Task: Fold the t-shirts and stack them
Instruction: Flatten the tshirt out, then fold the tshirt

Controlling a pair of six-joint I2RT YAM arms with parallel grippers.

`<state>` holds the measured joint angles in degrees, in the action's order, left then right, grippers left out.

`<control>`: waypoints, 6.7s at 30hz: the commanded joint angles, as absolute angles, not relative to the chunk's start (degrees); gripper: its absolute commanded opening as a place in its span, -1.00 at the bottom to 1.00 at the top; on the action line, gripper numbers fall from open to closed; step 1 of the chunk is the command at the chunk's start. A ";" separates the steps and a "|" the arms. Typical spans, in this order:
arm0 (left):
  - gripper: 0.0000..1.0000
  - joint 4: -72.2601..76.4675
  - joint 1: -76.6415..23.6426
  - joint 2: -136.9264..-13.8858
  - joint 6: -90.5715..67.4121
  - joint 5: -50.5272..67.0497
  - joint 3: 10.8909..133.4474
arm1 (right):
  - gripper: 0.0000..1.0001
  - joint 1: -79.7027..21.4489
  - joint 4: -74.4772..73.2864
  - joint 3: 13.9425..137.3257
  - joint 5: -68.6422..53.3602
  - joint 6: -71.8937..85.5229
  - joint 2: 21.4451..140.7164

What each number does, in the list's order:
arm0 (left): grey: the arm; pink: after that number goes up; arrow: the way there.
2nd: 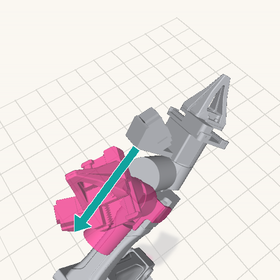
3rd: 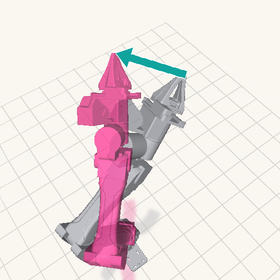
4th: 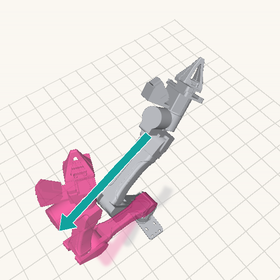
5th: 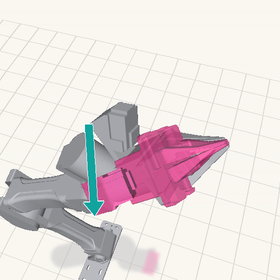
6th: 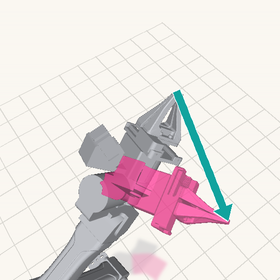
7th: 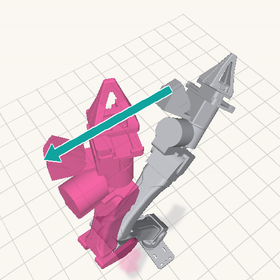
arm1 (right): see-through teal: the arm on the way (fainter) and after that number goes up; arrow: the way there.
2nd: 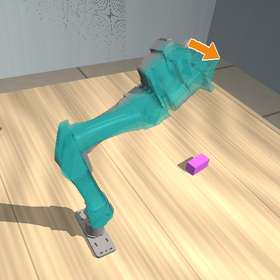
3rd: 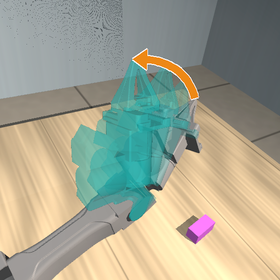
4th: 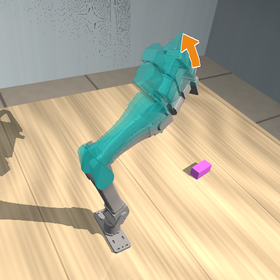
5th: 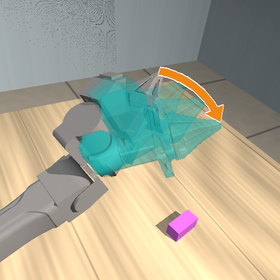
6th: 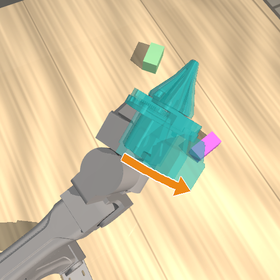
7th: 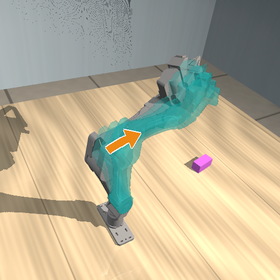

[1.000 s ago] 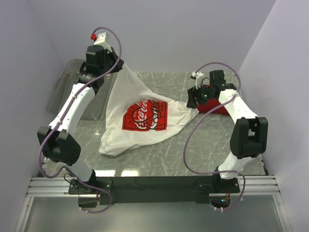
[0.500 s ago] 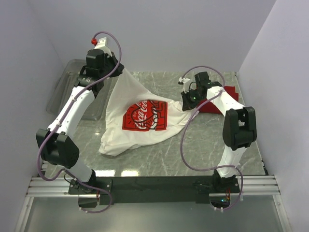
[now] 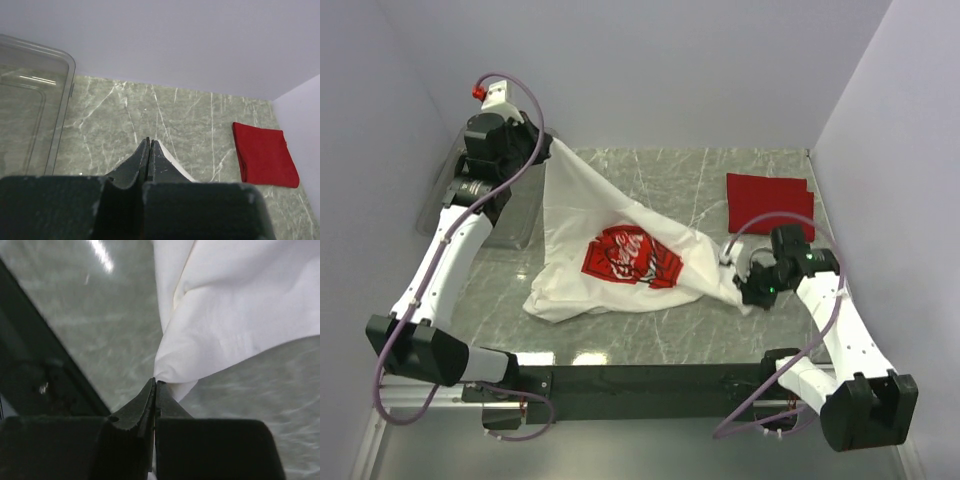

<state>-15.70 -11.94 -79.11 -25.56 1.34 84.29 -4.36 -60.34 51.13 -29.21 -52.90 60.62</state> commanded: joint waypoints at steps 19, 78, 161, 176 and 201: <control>-0.99 -20.21 -11.78 -54.33 -26.45 8.96 59.95 | 0.25 7.03 -50.64 62.12 -32.96 -35.97 79.40; -0.99 -7.13 -11.78 -55.28 -24.79 -14.94 101.83 | -1.00 10.02 -44.13 116.85 -17.33 -25.33 59.42; -0.99 4.31 -7.65 -121.64 -29.88 3.69 114.61 | -1.00 4.22 -11.87 90.00 -8.70 -17.32 99.75; -0.99 9.84 -6.94 -116.55 -23.47 12.74 103.02 | -1.00 5.44 -11.16 83.33 -16.70 -17.93 95.98; -0.99 19.86 -4.22 -99.06 -18.81 23.03 75.51 | -1.00 9.40 -13.71 77.43 -26.45 -22.06 94.75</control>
<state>16.38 -4.64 -102.83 -20.69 20.82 77.60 8.69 -14.66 77.84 -25.02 -21.37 97.69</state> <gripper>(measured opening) 0.012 0.006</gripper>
